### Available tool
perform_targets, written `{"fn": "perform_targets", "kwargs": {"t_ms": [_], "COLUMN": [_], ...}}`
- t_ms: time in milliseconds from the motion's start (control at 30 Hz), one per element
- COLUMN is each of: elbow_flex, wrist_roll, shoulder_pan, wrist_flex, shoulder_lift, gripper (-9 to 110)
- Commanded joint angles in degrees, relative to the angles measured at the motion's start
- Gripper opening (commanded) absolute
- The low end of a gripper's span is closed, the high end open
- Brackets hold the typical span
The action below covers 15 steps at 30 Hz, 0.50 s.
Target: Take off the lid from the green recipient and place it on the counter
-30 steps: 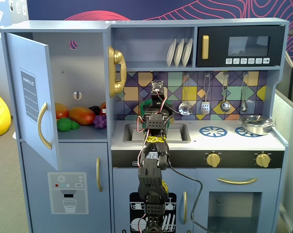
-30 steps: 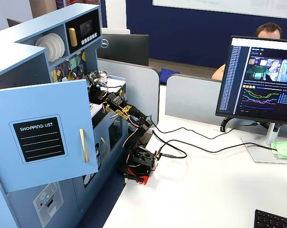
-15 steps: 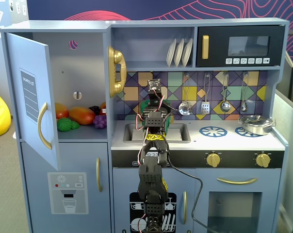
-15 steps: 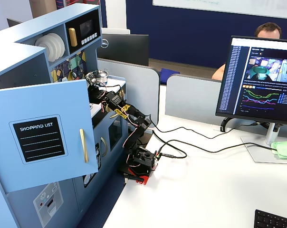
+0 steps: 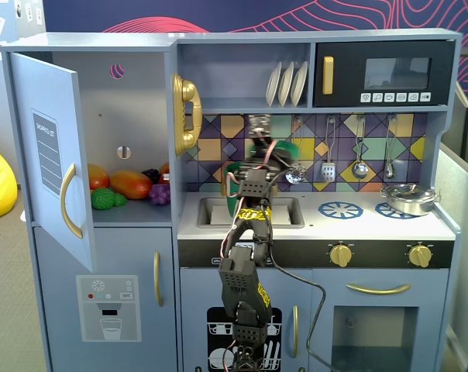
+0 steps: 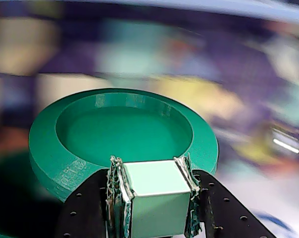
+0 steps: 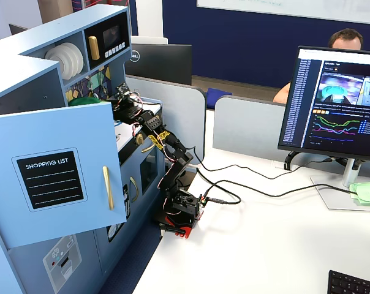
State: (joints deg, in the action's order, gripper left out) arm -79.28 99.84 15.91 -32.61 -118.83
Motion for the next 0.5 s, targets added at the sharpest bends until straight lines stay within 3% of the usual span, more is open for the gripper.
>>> {"fn": "perform_targets", "kwargs": {"t_ms": [0,167,467], "elbow_flex": [6.24,4.57,-9.40], "wrist_roll": [-3.16,-4.13,-1.76], "shoulder_pan": [10.02,14.50,18.46], "wrist_flex": [-4.13,-0.53,19.34], "shoulder_lift": [-2.37,-0.97,4.92], "gripper": [0,0,0]}}
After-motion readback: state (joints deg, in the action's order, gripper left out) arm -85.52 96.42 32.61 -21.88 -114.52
